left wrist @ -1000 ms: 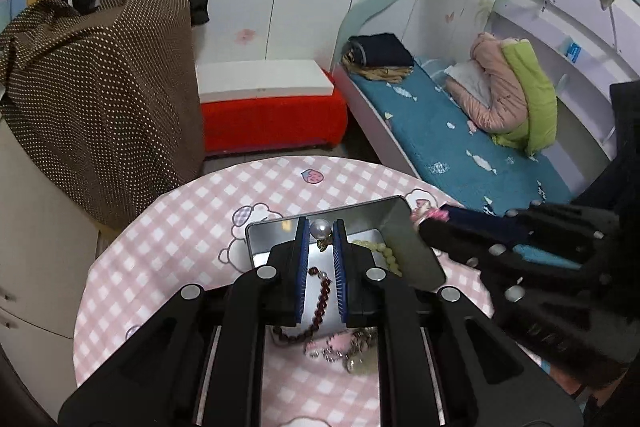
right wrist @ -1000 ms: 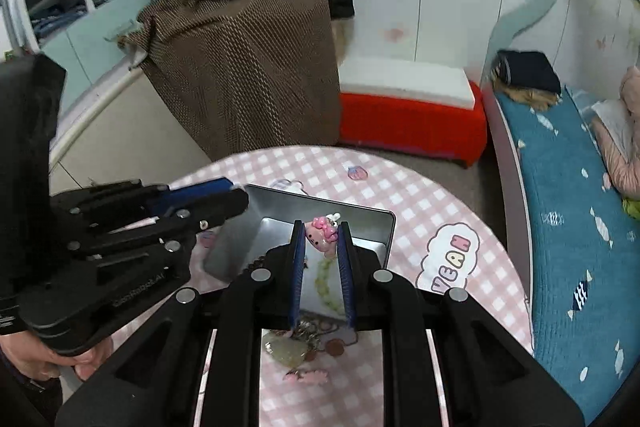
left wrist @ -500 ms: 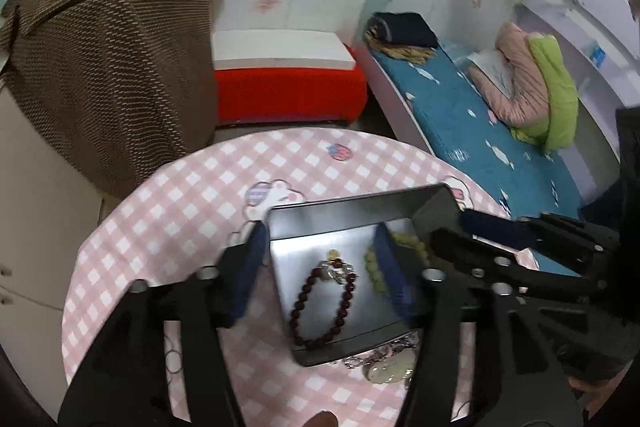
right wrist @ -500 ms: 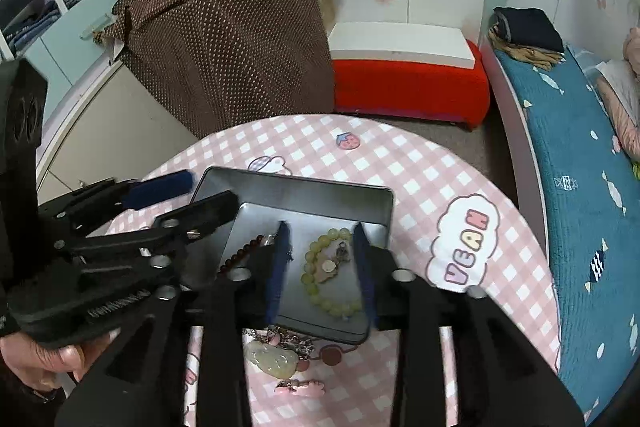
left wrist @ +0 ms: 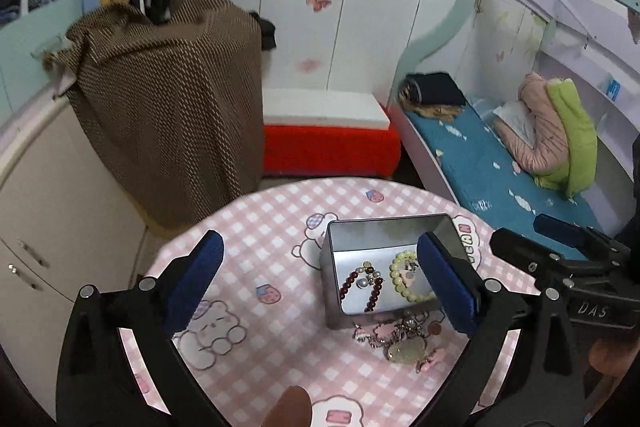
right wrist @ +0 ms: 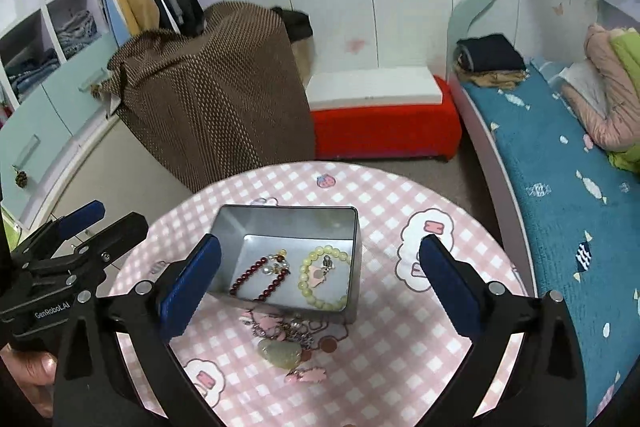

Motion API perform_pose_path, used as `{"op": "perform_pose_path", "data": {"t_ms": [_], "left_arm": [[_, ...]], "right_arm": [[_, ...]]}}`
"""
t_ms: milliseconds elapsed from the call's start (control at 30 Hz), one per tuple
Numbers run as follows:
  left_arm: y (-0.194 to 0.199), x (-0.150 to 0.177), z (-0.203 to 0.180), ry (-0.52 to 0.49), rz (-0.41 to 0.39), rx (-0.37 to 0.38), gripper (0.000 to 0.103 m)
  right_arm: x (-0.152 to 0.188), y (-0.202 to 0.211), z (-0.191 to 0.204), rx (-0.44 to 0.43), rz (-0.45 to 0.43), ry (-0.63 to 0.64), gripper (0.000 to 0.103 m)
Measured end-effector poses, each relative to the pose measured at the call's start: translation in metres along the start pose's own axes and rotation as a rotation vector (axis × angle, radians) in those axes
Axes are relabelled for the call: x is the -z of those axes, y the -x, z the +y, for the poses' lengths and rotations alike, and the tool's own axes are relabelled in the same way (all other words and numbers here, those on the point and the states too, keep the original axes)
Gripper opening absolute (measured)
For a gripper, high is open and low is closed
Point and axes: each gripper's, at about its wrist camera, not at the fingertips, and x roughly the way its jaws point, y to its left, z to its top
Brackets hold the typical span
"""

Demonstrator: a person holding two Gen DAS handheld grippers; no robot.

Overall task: Organize jewelry
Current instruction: 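Withdraw both tools from the tin toward the jade pendant chain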

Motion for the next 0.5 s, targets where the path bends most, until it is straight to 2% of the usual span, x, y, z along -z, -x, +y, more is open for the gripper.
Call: {"op": "perform_pose_path", "data": {"t_ms": [333,500], "left_arm": [[0.082,0.016,-0.009,-0.028,-0.138,-0.04,0.097],[0.108,0.036,-0.008,-0.025,-0.168,-0.057,0.097]], "right_arm": [[0.018,0.073,0.013,0.037,-0.139,0.013,0.096],[0.039,0.097,0.016,0.072,-0.172,0.034,0.096]]}}
